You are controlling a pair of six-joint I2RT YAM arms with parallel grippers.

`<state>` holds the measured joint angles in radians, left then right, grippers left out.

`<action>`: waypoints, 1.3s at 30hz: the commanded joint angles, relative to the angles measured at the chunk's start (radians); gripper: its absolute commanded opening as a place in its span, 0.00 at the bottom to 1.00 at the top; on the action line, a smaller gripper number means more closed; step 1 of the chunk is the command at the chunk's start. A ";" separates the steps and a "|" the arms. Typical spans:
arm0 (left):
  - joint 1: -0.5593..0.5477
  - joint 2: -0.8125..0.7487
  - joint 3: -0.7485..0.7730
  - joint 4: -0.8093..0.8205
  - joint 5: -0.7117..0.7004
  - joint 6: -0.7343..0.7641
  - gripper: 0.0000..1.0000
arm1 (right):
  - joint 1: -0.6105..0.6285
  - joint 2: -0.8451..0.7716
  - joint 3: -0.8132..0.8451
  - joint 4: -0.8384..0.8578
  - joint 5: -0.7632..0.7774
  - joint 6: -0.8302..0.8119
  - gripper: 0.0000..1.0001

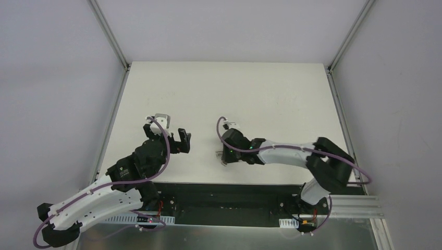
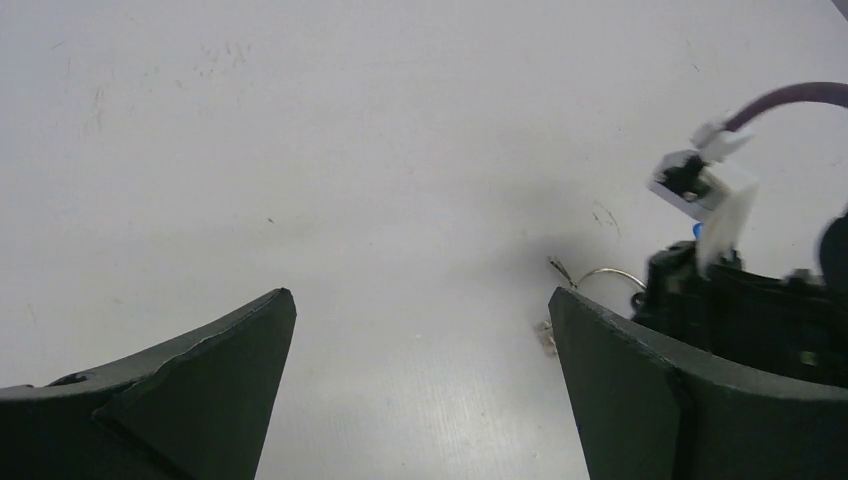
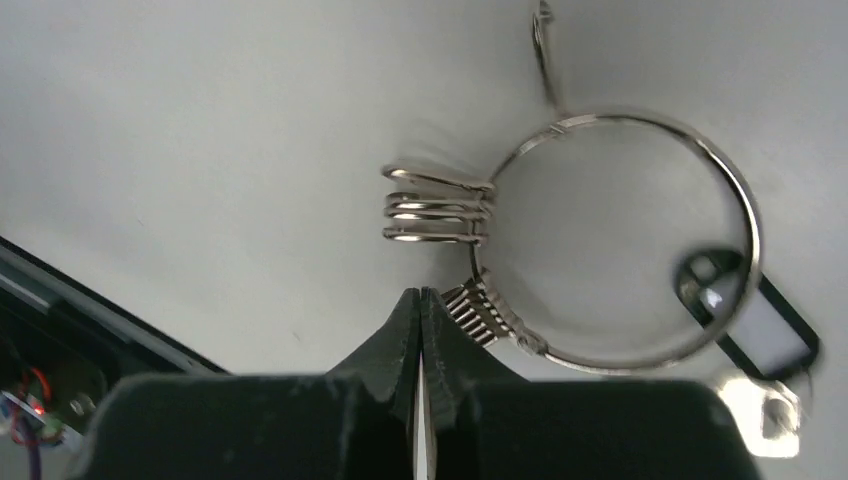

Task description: Put the keys on the keyring

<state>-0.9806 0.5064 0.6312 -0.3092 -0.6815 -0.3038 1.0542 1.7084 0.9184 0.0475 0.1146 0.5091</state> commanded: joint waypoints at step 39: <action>0.000 0.088 -0.061 0.208 0.216 -0.036 0.99 | 0.060 -0.300 -0.106 -0.476 0.118 0.411 0.38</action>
<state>-0.9806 0.5957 0.5751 -0.1501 -0.5014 -0.3264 1.1103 1.3888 0.8059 -0.3798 0.1829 0.8391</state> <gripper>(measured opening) 0.990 0.374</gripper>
